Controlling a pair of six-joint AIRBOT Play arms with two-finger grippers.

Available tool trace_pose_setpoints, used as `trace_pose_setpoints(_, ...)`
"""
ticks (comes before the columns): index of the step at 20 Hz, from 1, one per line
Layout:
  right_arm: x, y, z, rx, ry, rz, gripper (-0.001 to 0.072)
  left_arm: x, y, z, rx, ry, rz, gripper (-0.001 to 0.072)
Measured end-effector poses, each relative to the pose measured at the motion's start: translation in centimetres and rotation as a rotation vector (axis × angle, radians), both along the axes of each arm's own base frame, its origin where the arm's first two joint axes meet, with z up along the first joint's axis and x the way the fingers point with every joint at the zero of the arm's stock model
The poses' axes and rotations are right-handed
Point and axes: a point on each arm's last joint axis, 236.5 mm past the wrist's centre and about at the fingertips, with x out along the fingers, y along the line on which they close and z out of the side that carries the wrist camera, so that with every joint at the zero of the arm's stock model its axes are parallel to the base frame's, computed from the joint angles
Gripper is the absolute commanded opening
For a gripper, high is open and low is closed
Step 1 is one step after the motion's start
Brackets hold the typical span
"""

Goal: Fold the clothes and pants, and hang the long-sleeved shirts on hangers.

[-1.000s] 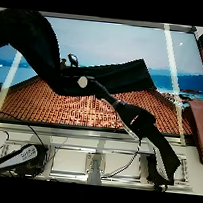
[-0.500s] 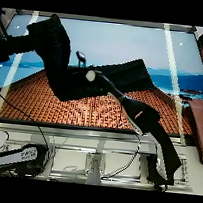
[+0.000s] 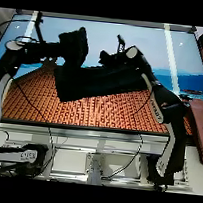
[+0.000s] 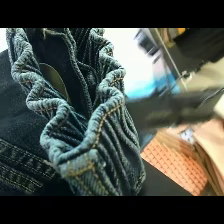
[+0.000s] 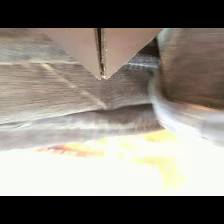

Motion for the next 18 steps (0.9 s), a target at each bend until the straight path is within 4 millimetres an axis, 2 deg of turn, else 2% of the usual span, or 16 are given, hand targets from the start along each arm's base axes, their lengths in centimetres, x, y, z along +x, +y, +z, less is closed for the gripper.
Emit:
trace_pose_setpoints(3,0.2,-3.9,4.0,-0.034,-0.053,0.0,0.0018,0.2,-2.8,-2.9,0.042,0.07,0.017,0.0064)
trace_pose_setpoints(7,-0.4,-8.1,9.4,-0.125,-0.157,-0.009,0.0019,-0.7,-4.9,-7.4,0.182,0.183,0.061,0.0074)
trace_pose_setpoints(8,-0.6,-8.9,10.9,-0.141,-0.189,-0.019,0.0019,-1.1,-5.3,-8.5,0.217,0.207,0.067,0.0202)
trace_pose_setpoints(9,-0.8,-9.5,12.0,-0.156,-0.209,-0.022,0.0019,-1.3,-5.7,-9.4,0.241,0.228,0.072,0.0473)
trace_pose_setpoints(10,-1.0,-10.0,12.9,-0.172,-0.228,-0.025,0.002,-1.8,-6.2,-10.2,0.258,0.248,0.069,0.0711)
trace_pose_setpoints(11,-1.2,-10.3,13.7,-0.179,-0.244,-0.028,0.0019,-2.2,-6.8,-10.9,0.273,0.265,0.062,0.0687)
trace_pose_setpoints(13,-1.6,-10.8,14.7,-0.193,-0.26,-0.029,0.0019,-3.1,-7.8,-11.8,0.296,0.285,0.041,0.0687)
trace_pose_setpoints(16,-2.8,-11.2,14.6,-0.221,-0.234,-0.002,0.0019,-4.6,-8.3,-12.0,0.319,0.313,0.002,0.0682)
trace_pose_setpoints(17,-3.4,-11.3,14.2,-0.236,-0.212,0.014,0.0019,-5.0,-8.3,-11.5,0.318,0.319,-0.008,0.0657)
trace_pose_setpoints(18,-4.0,-11.6,13.8,-0.257,-0.191,0.031,0.0019,-5.3,-8.0,-10.8,0.318,0.321,-0.014,0.0555)
